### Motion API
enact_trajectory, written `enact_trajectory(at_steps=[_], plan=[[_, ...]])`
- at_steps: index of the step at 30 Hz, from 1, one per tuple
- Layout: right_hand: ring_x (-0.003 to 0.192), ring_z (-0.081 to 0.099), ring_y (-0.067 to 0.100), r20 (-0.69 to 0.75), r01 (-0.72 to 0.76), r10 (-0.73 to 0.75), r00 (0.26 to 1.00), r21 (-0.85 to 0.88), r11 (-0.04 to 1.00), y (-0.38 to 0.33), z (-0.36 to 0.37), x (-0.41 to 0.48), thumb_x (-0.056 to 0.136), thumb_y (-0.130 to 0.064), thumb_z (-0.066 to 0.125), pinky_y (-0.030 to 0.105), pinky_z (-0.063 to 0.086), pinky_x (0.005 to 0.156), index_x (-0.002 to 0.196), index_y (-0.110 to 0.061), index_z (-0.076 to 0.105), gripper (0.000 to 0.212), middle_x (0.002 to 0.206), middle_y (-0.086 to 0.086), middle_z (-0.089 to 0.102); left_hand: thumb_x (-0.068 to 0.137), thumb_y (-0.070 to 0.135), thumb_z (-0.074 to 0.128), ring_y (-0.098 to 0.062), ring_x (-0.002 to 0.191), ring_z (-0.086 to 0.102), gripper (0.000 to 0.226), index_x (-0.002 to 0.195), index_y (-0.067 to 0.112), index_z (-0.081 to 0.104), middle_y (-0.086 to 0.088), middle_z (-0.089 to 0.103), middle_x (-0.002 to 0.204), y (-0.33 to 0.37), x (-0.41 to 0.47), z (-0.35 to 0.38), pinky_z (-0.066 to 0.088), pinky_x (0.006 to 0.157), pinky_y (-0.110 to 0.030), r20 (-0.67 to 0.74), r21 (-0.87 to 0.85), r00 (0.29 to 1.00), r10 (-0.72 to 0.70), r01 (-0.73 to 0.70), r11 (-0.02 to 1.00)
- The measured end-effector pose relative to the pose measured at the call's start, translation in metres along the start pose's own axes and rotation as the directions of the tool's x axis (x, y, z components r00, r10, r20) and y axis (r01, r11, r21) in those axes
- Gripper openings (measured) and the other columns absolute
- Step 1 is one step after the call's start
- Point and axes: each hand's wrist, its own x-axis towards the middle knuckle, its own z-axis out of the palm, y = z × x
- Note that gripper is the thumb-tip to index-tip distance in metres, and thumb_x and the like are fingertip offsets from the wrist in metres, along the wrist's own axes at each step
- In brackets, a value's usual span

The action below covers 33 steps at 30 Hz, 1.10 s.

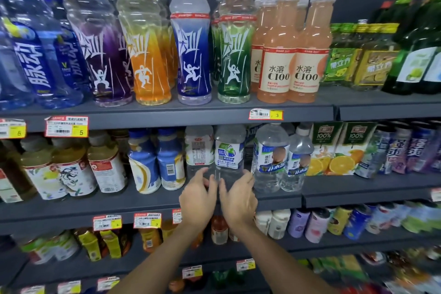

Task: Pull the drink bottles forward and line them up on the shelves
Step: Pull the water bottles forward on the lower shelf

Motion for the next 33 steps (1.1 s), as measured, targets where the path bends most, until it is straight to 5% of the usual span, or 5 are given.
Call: enact_trajectory(at_steps=[5, 11, 23, 28, 33], plan=[[0.109, 0.064, 0.027, 0.081, 0.042, -0.052, 0.995, 0.132, 0.99, 0.015, -0.01, -0.006, 0.101, -0.053, 0.047, 0.041, 0.05, 0.082, 0.137, -0.017, 0.038, 0.052, 0.135, 0.003, 0.046, 0.093, 0.058, 0.054, 0.003, 0.073, 0.063, 0.062, 0.14, 0.017, 0.055, 0.02, 0.063, 0.059, 0.019, 0.0, 0.009, 0.054, 0.077, -0.031, 0.078, -0.023, 0.997, -0.012, 0.014, 1.0], [0.112, 0.059, 0.02, 0.111, 0.11, -0.15, 0.983, 0.306, 0.946, 0.034, -0.019, 0.003, 0.098, -0.013, 0.051, 0.036, 0.047, 0.093, 0.125, -0.014, 0.055, 0.028, 0.125, 0.0, 0.057, 0.084, 0.07, 0.055, 0.001, 0.072, 0.064, 0.072, 0.136, 0.02, 0.054, 0.018, 0.065, 0.062, 0.031, 0.0, 0.016, 0.056, 0.078, -0.037, 0.077, -0.019, 0.994, -0.071, 0.072, 0.997], [0.103, 0.062, 0.02, 0.132, 0.205, -0.265, 0.955, 0.349, 0.914, 0.052, -0.025, 0.012, 0.089, 0.002, 0.046, 0.038, 0.05, 0.092, 0.117, -0.012, 0.064, 0.036, 0.107, 0.001, 0.066, 0.084, 0.078, 0.046, -0.014, 0.071, 0.066, 0.054, 0.093, 0.025, 0.051, 0.013, 0.059, 0.059, 0.044, 0.0, 0.017, 0.046, 0.062, -0.032, 0.074, 0.243, 0.997, 0.003, -0.021, 0.97], [0.092, 0.067, 0.019, 0.168, 0.223, -0.27, 0.948, 0.255, 0.941, 0.052, -0.032, 0.009, 0.096, -0.013, 0.046, 0.038, 0.054, 0.081, 0.154, -0.017, 0.034, 0.059, 0.095, -0.009, 0.07, 0.091, 0.071, 0.042, -0.018, 0.074, 0.068, 0.05, 0.096, 0.022, 0.051, 0.009, 0.063, 0.066, 0.043, 0.002, 0.016, 0.052, 0.066, -0.035, 0.097, 0.315, 0.995, 0.028, -0.057, 0.947], [0.082, 0.067, 0.029, 0.313, 0.095, -0.141, 0.939, 0.16, 0.983, 0.029, -0.033, 0.022, 0.096, -0.026, 0.041, 0.04, 0.055, 0.073, 0.162, -0.02, 0.001, 0.077, 0.088, 0.008, 0.069, 0.092, 0.072, 0.038, -0.018, 0.071, 0.068, 0.052, 0.096, 0.022, 0.051, 0.007, 0.064, 0.067, 0.04, 0.004, 0.013, 0.051, 0.062, -0.034, 0.118, 0.361, 0.992, 0.051, -0.091, 0.928]])
